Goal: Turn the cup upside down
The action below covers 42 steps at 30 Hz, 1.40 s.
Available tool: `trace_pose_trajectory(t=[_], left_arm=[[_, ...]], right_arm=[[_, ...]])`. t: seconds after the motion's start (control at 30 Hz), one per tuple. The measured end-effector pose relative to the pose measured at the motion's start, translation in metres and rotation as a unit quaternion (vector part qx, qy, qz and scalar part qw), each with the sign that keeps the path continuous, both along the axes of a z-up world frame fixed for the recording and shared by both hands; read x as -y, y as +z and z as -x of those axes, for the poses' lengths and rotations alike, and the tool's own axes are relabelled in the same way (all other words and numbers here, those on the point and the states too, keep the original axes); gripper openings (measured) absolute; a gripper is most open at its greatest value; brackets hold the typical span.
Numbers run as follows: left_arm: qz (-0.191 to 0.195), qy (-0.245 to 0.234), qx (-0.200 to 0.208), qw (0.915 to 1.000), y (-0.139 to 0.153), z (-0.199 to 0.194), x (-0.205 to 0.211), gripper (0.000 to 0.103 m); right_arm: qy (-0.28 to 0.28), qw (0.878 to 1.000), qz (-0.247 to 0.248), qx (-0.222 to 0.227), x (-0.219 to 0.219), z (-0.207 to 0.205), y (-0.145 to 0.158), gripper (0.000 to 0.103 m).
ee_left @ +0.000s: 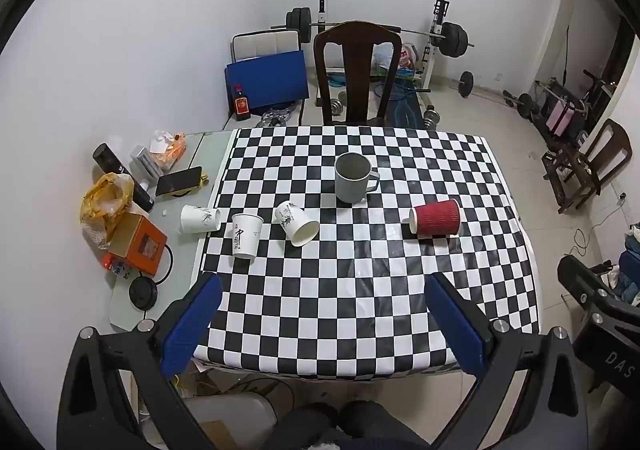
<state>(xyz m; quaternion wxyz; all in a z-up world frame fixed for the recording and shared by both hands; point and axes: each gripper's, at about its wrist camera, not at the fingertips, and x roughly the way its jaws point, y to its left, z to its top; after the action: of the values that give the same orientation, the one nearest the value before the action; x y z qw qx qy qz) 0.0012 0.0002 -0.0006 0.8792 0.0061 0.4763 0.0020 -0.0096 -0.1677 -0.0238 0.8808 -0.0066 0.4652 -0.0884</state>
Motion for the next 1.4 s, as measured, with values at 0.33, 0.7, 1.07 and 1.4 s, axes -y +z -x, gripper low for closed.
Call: trace_pose_trajectory(t=[0.33,0.7,1.07,1.4], left_arm=[[0.001,0.0,-0.003,1.0,-0.0089,0.0032,-0.008,0.103],[0.0,0.0,-0.004,1.0,-0.012,0.0023,-0.01,0.103],[0.001,0.0,-0.006,1.0,-0.0106,0.0009,-0.0091,0.103],[0.0,0.0,-0.006,1.0,-0.0098,0.001,-0.0082,0.103]], right_arm=[[0.003,1.0,-0.002,-0.003,0.0014,-0.0003,-0.0019,0.103],[0.005,1.0,-0.002,-0.006,0.0003,-0.0045,-0.0016,0.103],[0.004,1.0,-0.001,-0.006,0.0006,-0.0047,-0.0003,0.103],[0.005,1.0,0.001,-0.005,0.0003,-0.006,0.0025,0.103]])
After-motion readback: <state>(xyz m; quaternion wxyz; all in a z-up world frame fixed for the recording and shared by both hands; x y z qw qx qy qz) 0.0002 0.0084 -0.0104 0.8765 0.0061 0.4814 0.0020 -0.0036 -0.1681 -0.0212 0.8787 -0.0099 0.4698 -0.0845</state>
